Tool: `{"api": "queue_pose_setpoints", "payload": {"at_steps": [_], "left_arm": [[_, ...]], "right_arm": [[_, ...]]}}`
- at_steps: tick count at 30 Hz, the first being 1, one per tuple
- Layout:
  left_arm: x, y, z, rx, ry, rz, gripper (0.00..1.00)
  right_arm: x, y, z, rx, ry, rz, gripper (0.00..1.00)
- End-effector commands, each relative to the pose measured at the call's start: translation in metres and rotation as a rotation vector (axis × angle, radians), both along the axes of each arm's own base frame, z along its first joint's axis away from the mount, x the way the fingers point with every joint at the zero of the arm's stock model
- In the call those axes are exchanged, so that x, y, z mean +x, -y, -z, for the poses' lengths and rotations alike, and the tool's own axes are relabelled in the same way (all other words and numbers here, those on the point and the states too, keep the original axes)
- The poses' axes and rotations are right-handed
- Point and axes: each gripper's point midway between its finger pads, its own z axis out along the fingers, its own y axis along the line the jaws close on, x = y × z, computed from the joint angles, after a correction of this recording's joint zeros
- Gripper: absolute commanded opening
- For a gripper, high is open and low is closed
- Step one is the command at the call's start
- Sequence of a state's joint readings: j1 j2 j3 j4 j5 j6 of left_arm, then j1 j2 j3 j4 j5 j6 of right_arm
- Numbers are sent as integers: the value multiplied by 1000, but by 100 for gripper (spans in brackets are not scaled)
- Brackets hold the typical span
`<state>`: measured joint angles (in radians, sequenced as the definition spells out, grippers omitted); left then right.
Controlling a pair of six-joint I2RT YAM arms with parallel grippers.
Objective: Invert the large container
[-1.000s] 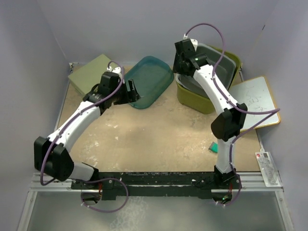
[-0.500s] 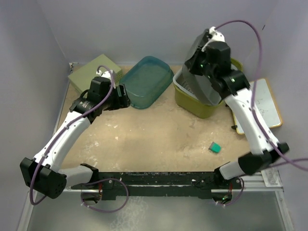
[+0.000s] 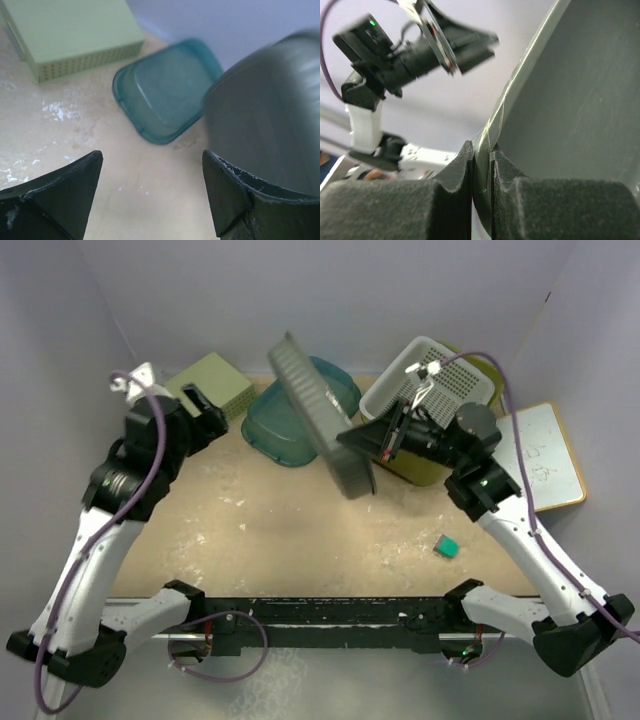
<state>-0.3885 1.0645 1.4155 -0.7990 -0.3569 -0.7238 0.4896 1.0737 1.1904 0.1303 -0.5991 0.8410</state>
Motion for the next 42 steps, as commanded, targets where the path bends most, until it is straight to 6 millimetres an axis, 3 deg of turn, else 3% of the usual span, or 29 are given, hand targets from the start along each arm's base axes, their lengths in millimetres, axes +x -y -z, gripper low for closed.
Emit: {"api": "queue_pose_setpoints", "payload": {"at_steps": [1,7,10,17,20,27,28,34,39,42], "left_arm": [[-33,-45,-74,-154,249,-219,78],[-41,-64,-79,-161,277,-316,78],[-41,-65,-81,-165,287,-322,77],[-33,-56,-84,-149,286,-277,77],[-27,-49,-77,-137,260,-248,77],[-17,-41,-56,-100,207,-219,77],[-15,-39,-53,-97,200,-214,77],[-3,-26,-30,-91,149,-172,77],[2,-19,-17,-72,116,-141,77],[2,-17,-12,-60,104,-128,77]], "right_arm": [[-70,-16,-27,142,107,-249,0],[-112,-51,23,311,-109,-479,0],[-114,-57,38,408,-218,-500,0],[-86,-49,80,696,-507,-472,0],[-70,-46,122,711,-623,-353,0],[-63,-25,199,610,-685,-87,0],[-66,-26,206,572,-672,-82,6],[-77,-36,253,386,-706,-72,61],[-98,-48,327,84,-961,-79,83],[-104,-49,355,-124,-988,-68,95]]}}
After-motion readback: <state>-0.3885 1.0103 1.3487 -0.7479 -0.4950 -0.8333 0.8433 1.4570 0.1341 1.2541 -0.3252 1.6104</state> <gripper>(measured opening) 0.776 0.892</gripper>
